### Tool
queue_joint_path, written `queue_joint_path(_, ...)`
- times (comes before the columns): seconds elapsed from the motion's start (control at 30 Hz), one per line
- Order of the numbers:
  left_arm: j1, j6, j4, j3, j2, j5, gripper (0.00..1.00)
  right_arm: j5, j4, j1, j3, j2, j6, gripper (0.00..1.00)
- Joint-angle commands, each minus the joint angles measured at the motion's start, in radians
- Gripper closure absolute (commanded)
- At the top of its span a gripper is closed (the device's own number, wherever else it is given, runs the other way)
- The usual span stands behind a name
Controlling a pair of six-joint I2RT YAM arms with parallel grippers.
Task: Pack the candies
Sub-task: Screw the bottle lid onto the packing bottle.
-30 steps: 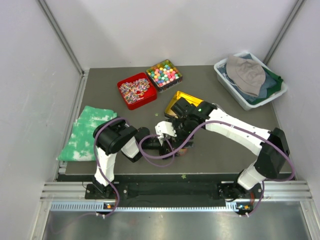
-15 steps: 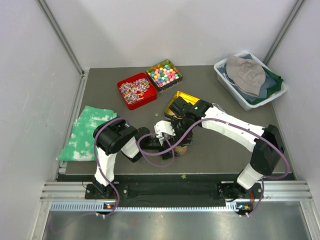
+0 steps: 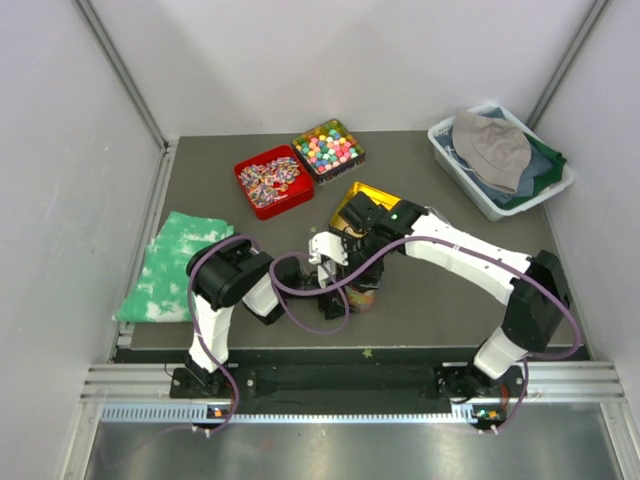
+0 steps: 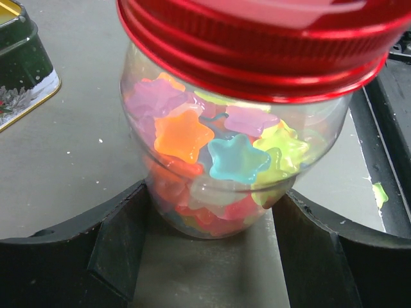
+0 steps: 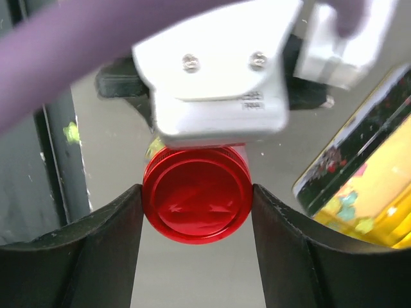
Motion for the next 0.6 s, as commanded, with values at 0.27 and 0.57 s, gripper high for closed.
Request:
queue_joint_path(0.27,-0.005,0.014,0.312,-0.007,0.021,-0.041,0.37,0.198,0.296,0.055,-0.22,-0.099,0.557,0.62)
queue_joint_path(0.57,-0.003,0.022,0.312,-0.008,0.022,-0.055,0.37,0.233,0.307,0.072,-0.178,-0.071,0.652,0.57)
